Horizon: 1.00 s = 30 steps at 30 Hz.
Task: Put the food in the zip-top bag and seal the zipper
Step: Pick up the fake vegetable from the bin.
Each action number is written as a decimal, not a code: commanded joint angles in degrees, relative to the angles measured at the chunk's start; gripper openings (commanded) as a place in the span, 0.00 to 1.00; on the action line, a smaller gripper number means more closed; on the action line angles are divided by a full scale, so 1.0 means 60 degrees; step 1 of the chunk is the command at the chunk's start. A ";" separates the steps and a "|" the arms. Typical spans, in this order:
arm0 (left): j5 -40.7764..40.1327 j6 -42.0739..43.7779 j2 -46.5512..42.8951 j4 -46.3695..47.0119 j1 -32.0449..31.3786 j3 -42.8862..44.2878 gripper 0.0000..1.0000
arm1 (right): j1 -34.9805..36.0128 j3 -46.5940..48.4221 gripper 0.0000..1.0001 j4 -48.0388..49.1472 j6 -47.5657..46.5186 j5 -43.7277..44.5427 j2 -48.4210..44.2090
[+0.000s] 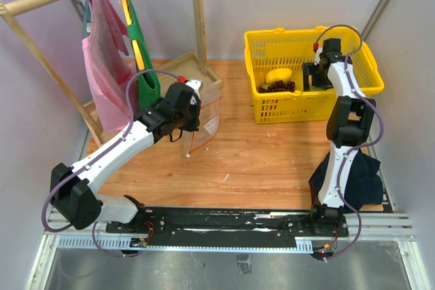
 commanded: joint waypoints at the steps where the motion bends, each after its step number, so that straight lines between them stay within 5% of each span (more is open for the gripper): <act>1: 0.0191 0.0179 0.0025 0.0238 0.0106 -0.0091 0.00 | -0.0113 -0.0097 0.73 -0.0647 -0.0014 -0.0837 0.0335; 6: 0.0172 0.0186 -0.0005 0.0242 0.0106 -0.0119 0.00 | -0.0121 -0.0289 0.41 -0.0474 0.0060 -0.0889 -0.0038; 10: 0.0190 0.0184 -0.0019 0.0240 0.0106 -0.0101 0.00 | -0.0121 -0.0482 0.30 -0.0210 0.0086 -0.0993 -0.0720; 30: 0.0508 0.0226 -0.0113 0.0288 0.0176 -0.0153 0.00 | 0.0112 -0.1523 0.21 0.1242 0.0598 -0.1757 -0.4587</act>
